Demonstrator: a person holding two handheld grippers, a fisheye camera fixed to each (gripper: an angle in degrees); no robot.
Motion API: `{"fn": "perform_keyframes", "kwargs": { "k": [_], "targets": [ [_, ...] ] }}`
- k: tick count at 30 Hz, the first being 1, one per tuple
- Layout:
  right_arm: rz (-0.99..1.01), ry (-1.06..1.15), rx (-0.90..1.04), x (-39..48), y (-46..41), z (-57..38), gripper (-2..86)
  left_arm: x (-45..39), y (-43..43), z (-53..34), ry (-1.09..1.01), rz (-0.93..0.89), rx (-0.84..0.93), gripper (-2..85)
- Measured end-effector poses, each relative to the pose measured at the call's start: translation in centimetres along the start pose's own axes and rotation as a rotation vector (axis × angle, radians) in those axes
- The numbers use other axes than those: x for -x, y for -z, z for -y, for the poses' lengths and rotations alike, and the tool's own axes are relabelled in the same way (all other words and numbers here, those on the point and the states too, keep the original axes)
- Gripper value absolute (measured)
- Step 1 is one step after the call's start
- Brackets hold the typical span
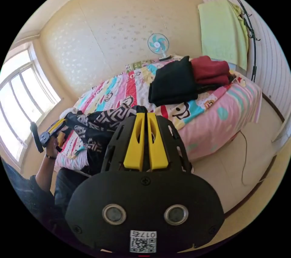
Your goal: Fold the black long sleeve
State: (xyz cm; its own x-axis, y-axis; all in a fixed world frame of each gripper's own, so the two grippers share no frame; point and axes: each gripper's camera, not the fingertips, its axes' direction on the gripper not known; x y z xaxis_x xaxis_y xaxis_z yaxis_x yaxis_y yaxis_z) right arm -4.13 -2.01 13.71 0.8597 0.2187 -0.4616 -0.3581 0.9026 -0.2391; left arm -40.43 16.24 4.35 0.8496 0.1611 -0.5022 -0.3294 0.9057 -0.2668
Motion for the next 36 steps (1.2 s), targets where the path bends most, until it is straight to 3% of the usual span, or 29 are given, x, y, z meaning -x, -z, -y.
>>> {"fn": "perform_keyframes", "kwargs": {
  "k": [2, 4, 7, 9, 11, 14, 16, 18, 21, 26, 27, 28, 31, 36],
  "targets": [
    [0.071, 0.114, -0.229, 5.7, 5.8, 1.9, 1.4, 2.4, 7.8, -1.2, 0.047, 0.094, -0.168, 0.0],
    [0.124, 0.192, -0.353, 9.5, 8.8, 3.5, 1.5, 3.3, 16.0, -1.5, 0.061, 0.312, -0.363, 0.0],
    [0.187, 0.266, -0.401, 14.0, 8.8, 7.8, 1.9, 4.8, 20.8, 0.4, 0.08, 0.456, -0.543, 0.1],
    [0.22, 0.28, -0.375, 16.1, 5.5, 11.2, 2.3, 7.3, 20.2, 2.8, 0.099, 0.42, -0.558, 0.2],
    [0.238, 0.311, -0.239, 19.0, -2.3, 16.5, 3.3, 10.7, 16.6, 5.8, 0.118, 0.349, -0.497, 0.4],
    [0.163, 0.288, 0.046, 21.5, -15.8, 20.5, 6.9, 17.9, 4.2, 11.0, 0.215, 0.192, -0.192, 1.8],
    [0.115, 0.227, 0.28, 21.2, -22.9, 19.7, 11.1, 22.9, -7.4, 11.2, 0.35, 0.061, 0.203, 4.5],
    [0.189, 0.196, 0.375, 20.2, -26.1, 16.3, 13.1, 24.6, -12.1, 8.3, 0.423, 0.064, 0.364, 4.1],
    [0.254, 0.232, 0.432, 18.5, -28.1, 7.3, 12.8, 23.7, -13.5, 1.4, 0.418, 0.001, 0.399, 4.5],
    [0.276, 0.207, 0.821, 14.5, -31.9, -11.9, 13.4, 16.6, -13.4, -11.3, 0.299, -0.171, 0.564, 6.0],
    [0.293, 0.199, 0.82, 14.2, -31.6, -13.5, 13.1, 15.1, -12.9, -14.1, 0.318, -0.234, 0.589, 6.2],
    [0.311, 0.203, 0.696, 13.7, -29.2, -15.7, 12.5, 13.8, -12.5, -16.2, 0.341, -0.286, 0.6, 6.3],
    [0.167, 0.195, 0.805, 12.1, -27.5, -16.4, 4.2, 12.4, -10.0, -18.2, 0.369, -0.222, 0.505, 6.0],
    [-0.186, 0.17, 0.336, 7.4, -20.7, -4.5, 2.3, 12.6, -8.8, -17.3, 0.384, -0.182, 0.549, 6.5]
  ]
}}
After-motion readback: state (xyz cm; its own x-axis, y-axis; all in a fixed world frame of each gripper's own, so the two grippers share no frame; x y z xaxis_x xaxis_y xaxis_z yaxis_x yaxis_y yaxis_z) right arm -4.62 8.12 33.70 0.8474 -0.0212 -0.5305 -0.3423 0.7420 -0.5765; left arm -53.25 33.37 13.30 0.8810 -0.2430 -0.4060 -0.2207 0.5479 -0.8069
